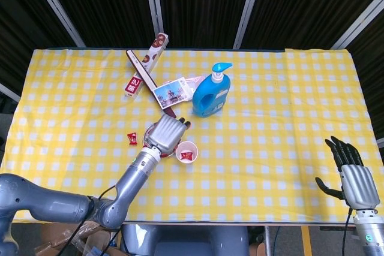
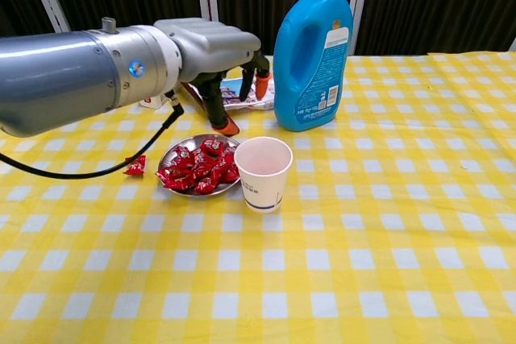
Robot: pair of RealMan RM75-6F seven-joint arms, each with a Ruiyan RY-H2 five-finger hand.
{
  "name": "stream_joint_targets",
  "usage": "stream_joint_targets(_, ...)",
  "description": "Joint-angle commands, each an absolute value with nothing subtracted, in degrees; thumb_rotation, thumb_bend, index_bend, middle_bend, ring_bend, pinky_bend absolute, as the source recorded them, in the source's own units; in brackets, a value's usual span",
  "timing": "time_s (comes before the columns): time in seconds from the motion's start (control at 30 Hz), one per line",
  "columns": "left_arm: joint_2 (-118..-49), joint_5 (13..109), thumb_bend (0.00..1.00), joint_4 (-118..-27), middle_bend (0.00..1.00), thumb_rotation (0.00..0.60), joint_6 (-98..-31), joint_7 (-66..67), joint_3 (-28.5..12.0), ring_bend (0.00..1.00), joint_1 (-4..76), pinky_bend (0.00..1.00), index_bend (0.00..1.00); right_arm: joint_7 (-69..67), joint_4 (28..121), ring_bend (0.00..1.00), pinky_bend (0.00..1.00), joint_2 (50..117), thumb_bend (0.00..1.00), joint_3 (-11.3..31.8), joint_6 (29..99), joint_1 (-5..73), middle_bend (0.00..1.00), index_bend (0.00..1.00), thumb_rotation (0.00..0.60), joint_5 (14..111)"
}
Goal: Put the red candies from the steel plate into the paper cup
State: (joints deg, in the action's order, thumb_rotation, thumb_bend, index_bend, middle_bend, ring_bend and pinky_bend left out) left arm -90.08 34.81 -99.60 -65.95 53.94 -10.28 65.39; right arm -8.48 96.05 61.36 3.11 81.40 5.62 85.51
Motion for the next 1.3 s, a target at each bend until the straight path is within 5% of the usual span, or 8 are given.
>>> stream_joint_targets(0.03, -88.05, 31.90, 0.20, -99.49, 0.30, 0.600, -65.74, 54.09, -8.96, 0.84, 64.03, 0.90, 0.28, -8.41, 96.09, 0.00, 0.00, 61.39, 0.34, 3.09, 81.43, 5.65, 0.00, 0.00, 0.600, 85.66)
stream_joint_targets(0.67, -92.83, 24.69, 0.17, -89.86, 0.27, 0.600, -59.64, 55.26, -4.82, 0.84, 63.82, 0.90, 0.22, -8.36, 96.23, 0.00, 0.00, 61.39, 0.34, 3.12, 80.99, 5.79, 0.00, 0.00, 0.600, 85.31)
stream_joint_targets(1.3, -98.38, 23.73, 0.18, -82.71, 0.31, 0.600, -57.81, 56.14, -5.79, 0.84, 65.12, 0.90, 0.29, -8.81, 96.44, 0.00, 0.00, 61.19, 0.34, 2.96, 80.61, 5.89, 0.00, 0.00, 0.600, 85.33)
